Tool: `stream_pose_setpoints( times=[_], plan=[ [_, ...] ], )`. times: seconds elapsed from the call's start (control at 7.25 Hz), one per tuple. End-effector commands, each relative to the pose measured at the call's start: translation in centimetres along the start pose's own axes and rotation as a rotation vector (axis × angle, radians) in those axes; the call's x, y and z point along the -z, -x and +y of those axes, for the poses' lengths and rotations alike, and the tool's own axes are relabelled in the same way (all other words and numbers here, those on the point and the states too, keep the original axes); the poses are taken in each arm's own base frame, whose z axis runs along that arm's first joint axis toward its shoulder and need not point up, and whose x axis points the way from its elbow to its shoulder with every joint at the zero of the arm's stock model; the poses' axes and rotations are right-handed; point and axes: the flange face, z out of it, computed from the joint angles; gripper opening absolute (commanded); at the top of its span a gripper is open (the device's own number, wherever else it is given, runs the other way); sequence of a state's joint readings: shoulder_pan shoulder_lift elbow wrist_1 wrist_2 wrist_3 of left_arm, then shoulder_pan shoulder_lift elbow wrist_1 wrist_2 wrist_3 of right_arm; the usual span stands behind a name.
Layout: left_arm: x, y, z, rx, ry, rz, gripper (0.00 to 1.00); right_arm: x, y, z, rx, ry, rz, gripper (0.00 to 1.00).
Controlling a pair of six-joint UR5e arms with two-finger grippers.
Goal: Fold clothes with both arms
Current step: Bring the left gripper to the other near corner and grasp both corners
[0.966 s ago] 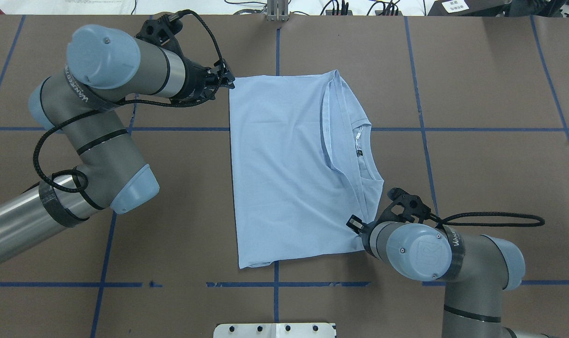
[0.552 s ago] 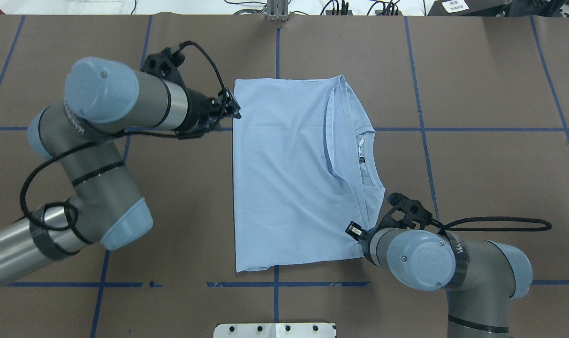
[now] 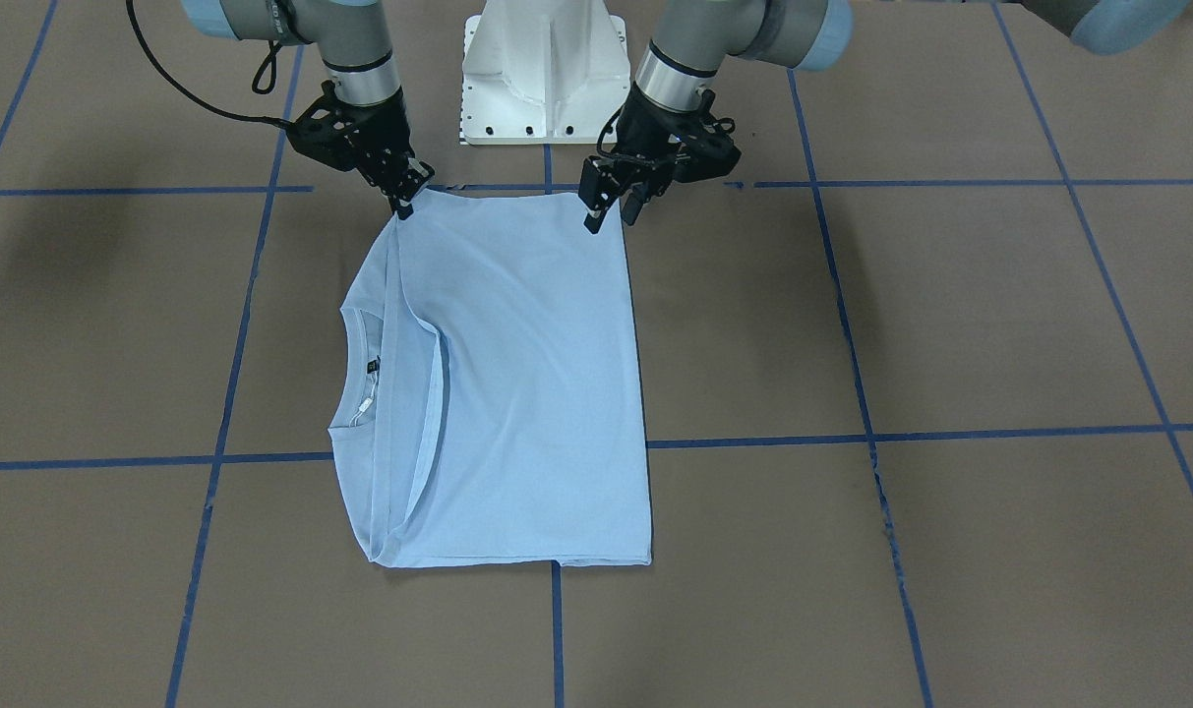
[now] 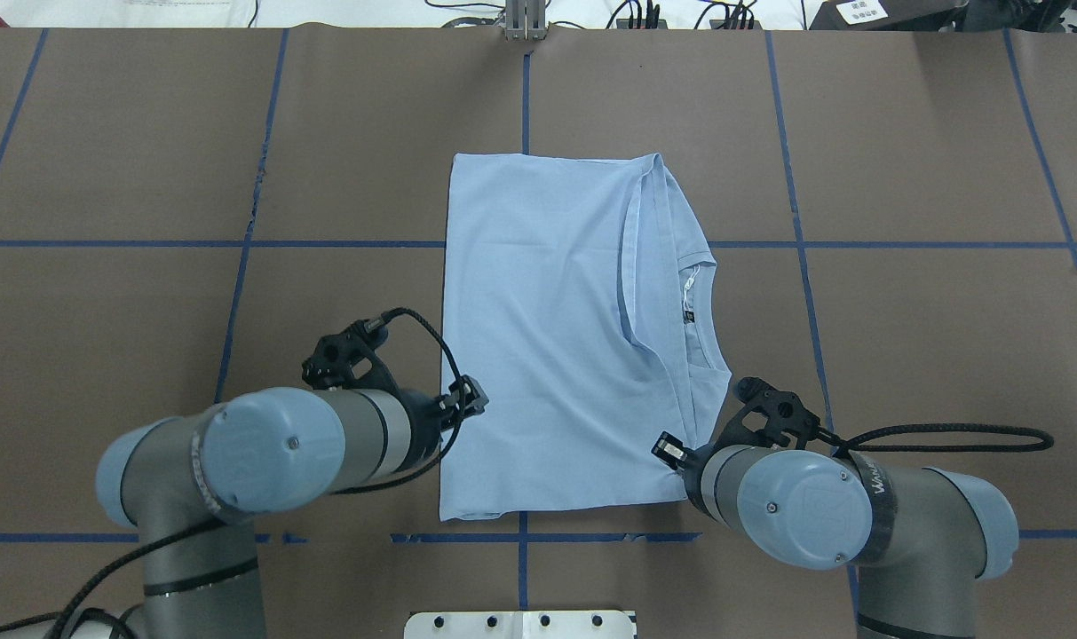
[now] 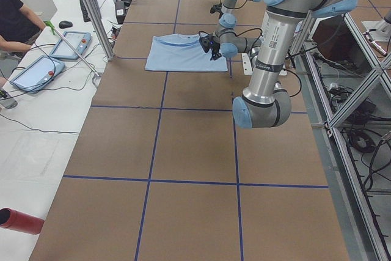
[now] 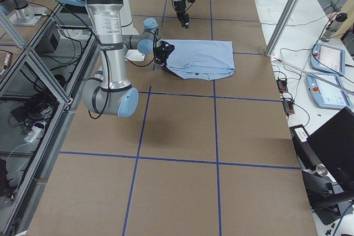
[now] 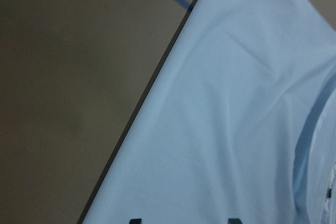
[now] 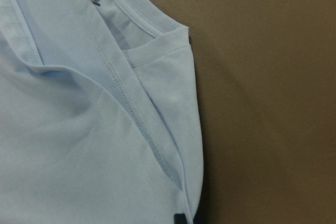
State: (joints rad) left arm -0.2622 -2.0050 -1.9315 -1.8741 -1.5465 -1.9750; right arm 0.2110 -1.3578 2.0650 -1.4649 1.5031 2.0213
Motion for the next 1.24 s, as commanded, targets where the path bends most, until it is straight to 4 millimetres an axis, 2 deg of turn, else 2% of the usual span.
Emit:
stream_pose_setpoints(
  times=[0.0,0.28,0.41,1.1],
  plan=[
    [-2.0,2.9,2.9,-0.004,0.012,-0.061,0.65,0.0,-0.1,0.0,0.002,0.0,0.002,0.0],
    [-2.5,3.7,5.1,0.011,0.04,-0.079,0.65,0.0,-0.1,-0.1,0.001,-0.001,0.001,0.0],
    [-2.8,4.1,5.6,0.009,0.044,-0.089,0.65,0.0,-0.1,-0.1,0.001,-0.001,0.001,0.0],
    [-4.1,4.8,5.7,0.003,0.035,-0.112,0.65,0.0,-0.1,-0.1,0.001,-0.001,0.001,0.0]
  ],
)
